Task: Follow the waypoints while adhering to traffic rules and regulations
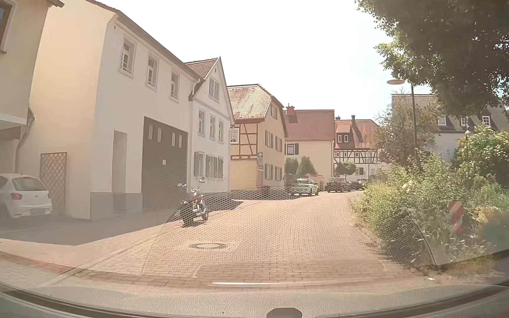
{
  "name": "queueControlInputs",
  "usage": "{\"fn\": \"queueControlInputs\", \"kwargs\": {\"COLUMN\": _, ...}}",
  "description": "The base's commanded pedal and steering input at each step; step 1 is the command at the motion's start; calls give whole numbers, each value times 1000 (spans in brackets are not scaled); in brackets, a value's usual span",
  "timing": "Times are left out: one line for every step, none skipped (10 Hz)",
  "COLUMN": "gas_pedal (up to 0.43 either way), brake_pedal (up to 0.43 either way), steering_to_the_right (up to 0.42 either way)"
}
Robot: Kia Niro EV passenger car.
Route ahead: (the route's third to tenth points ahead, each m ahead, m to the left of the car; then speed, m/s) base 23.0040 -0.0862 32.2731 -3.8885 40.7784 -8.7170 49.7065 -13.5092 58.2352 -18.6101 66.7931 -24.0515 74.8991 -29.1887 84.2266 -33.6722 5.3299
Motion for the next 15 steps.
{"fn": "queueControlInputs", "kwargs": {"gas_pedal": 87, "brake_pedal": 0, "steering_to_the_right": 46}}
{"fn": "queueControlInputs", "kwargs": {"gas_pedal": 87, "brake_pedal": 0, "steering_to_the_right": 48}}
{"fn": "queueControlInputs", "kwargs": {"gas_pedal": 87, "brake_pedal": 0, "steering_to_the_right": 50}}
{"fn": "queueControlInputs", "kwargs": {"gas_pedal": 67, "brake_pedal": 0, "steering_to_the_right": 51}}
{"fn": "queueControlInputs", "kwargs": {"gas_pedal": 47, "brake_pedal": 0, "steering_to_the_right": 51}}
{"fn": "queueControlInputs", "kwargs": {"gas_pedal": 39, "brake_pedal": 0, "steering_to_the_right": 52}}
{"fn": "queueControlInputs", "kwargs": {"gas_pedal": 39, "brake_pedal": 0, "steering_to_the_right": 53}}
{"fn": "queueControlInputs", "kwargs": {"gas_pedal": 20, "brake_pedal": 0, "steering_to_the_right": 56}}
{"fn": "queueControlInputs", "kwargs": {"gas_pedal": 20, "brake_pedal": 0, "steering_to_the_right": 58}}
{"fn": "queueControlInputs", "kwargs": {"gas_pedal": 20, "brake_pedal": 0, "steering_to_the_right": 61}}
{"fn": "queueControlInputs", "kwargs": {"gas_pedal": 39, "brake_pedal": 0, "steering_to_the_right": 67}}
{"fn": "queueControlInputs", "kwargs": {"gas_pedal": 47, "brake_pedal": 0, "steering_to_the_right": 73}}
{"fn": "queueControlInputs", "kwargs": {"gas_pedal": 59, "brake_pedal": 0, "steering_to_the_right": 78}}
{"fn": "queueControlInputs", "kwargs": {"gas_pedal": 98, "brake_pedal": 0, "steering_to_the_right": 83}}
{"fn": "queueControlInputs", "kwargs": {"gas_pedal": 169, "brake_pedal": 0, "steering_to_the_right": 86}}
